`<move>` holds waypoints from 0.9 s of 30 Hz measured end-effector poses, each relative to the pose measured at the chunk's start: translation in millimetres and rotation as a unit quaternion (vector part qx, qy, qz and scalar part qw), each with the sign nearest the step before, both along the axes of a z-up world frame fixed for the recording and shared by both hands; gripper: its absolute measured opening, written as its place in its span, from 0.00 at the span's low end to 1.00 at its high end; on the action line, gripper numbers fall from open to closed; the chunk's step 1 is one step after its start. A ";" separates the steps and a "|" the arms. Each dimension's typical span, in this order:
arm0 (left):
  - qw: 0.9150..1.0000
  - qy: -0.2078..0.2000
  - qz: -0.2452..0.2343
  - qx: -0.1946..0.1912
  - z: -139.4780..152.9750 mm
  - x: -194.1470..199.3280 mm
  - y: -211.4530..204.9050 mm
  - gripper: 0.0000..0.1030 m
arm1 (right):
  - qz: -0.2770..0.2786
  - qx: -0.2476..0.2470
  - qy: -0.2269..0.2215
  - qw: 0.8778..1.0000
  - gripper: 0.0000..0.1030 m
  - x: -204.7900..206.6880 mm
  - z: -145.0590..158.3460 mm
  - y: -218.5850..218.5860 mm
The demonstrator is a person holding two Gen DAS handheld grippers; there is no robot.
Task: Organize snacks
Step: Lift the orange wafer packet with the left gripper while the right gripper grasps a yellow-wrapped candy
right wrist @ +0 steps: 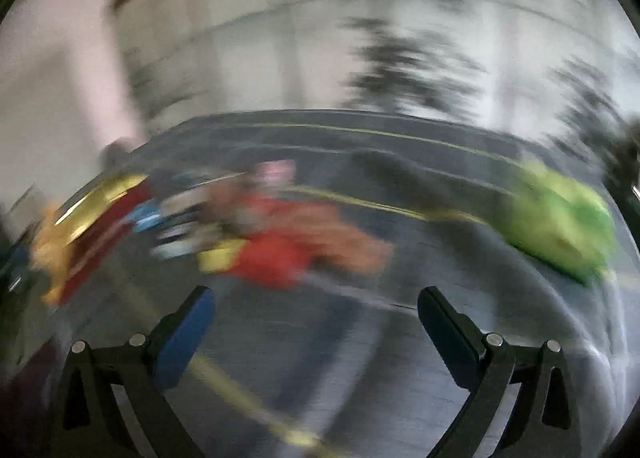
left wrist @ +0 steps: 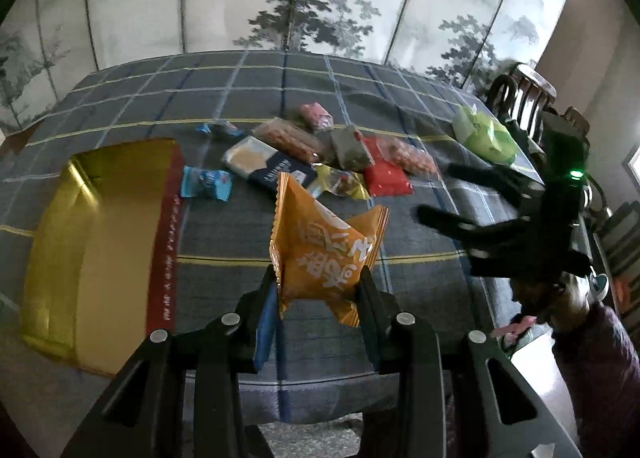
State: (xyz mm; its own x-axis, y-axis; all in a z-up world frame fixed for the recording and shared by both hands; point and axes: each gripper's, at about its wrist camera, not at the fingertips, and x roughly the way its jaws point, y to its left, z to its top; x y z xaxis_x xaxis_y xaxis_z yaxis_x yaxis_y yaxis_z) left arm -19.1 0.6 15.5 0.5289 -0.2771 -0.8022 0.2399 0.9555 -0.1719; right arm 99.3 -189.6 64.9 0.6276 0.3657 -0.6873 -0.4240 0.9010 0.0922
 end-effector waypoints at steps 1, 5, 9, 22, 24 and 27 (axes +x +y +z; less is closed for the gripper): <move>1.000 -0.001 0.002 0.000 1.4 0.1 2.9 0.32 | 0.039 -0.016 0.004 0.999 0.93 4.9 1.1 22.2; 1.000 -0.007 0.013 0.002 6.5 0.8 15.2 0.32 | 0.098 -0.038 0.037 0.994 0.34 34.0 -6.4 60.3; 1.000 -0.008 0.021 -0.002 9.4 4.3 26.7 0.32 | 0.153 -0.051 0.063 0.985 0.31 47.9 -14.2 81.4; 1.000 0.002 0.028 -0.005 6.3 12.7 38.5 0.32 | 0.204 -0.131 0.110 0.964 0.37 84.5 -41.6 105.3; 1.000 0.003 0.030 -0.008 5.9 13.2 40.9 0.32 | 0.206 -0.141 0.105 0.963 0.40 82.3 -45.8 106.4; 1.000 0.003 0.030 -0.007 5.8 12.5 41.8 0.32 | 0.198 -0.137 0.110 0.964 0.40 82.8 -46.7 106.8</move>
